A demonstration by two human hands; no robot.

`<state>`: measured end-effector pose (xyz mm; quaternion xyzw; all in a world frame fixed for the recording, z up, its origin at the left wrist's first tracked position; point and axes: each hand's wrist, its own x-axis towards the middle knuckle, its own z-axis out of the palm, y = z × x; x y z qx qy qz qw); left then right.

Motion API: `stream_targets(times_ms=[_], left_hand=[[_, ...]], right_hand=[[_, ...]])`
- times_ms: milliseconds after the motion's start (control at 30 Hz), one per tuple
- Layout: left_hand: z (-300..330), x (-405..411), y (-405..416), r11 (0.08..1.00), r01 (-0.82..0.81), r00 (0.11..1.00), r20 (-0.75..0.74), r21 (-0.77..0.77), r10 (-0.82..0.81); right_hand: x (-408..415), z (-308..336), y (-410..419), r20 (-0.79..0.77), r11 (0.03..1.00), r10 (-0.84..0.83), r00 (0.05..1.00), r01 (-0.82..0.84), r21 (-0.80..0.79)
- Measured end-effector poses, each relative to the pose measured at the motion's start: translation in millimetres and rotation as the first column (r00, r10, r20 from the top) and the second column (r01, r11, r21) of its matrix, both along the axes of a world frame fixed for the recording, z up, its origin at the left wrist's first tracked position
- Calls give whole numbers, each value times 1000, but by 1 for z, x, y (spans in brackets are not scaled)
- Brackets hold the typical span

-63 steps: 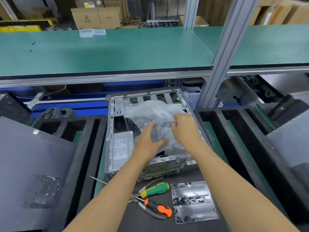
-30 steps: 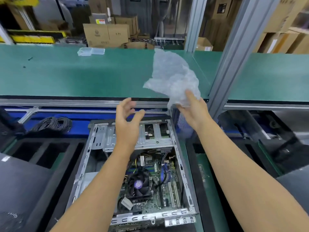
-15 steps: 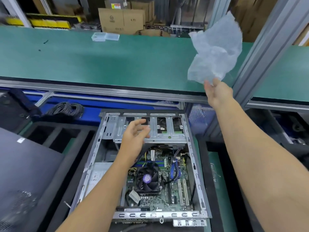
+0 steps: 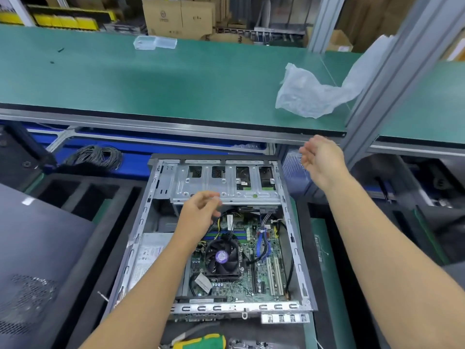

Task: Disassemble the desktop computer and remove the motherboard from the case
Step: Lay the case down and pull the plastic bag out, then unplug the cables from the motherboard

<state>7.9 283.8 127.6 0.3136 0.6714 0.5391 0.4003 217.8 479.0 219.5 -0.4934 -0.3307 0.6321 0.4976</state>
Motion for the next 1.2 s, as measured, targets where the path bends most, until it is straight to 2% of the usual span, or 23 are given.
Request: stream_targets(times_ms=[100,200,300,433,600,700,800,967,1100,1200], left_hand=[[-7,4,-4,996,53,998,-23,-70,-55],[-11,9,-12,979,133,988,-63,-155,-144],[-14,15,-22,963,180,969,-134,-200,-209],[-15,21,-33,908,294,914,-192,-297,-358],[-14,31,-46,749,436,722,-303,-500,-622],[-14,37,-55,659,493,648,-265,-568,-714],[-16,40,-60,634,518,616,-264,-575,-742],[-18,39,-62,646,558,678,-162,-522,-717],[-18,39,-65,606,632,654,-87,-483,-751],[-20,39,-64,647,605,708,-59,-463,-704]], right_hand=[[-2,-15,-42,186,987,158,970,-161,2],[-4,-28,-85,401,935,321,858,-355,9],[-6,-40,-123,633,828,431,643,-560,5],[-8,-53,-153,802,633,524,286,-761,-142],[-7,-72,-169,816,506,577,-41,-766,-397],[-6,-78,-178,784,426,588,-198,-748,-509],[-4,-81,-185,778,414,583,-234,-738,-533],[-2,-81,-193,799,445,555,-231,-729,-520],[2,-83,-196,812,475,544,-213,-719,-507],[2,-83,-197,818,488,535,-210,-714,-503]])
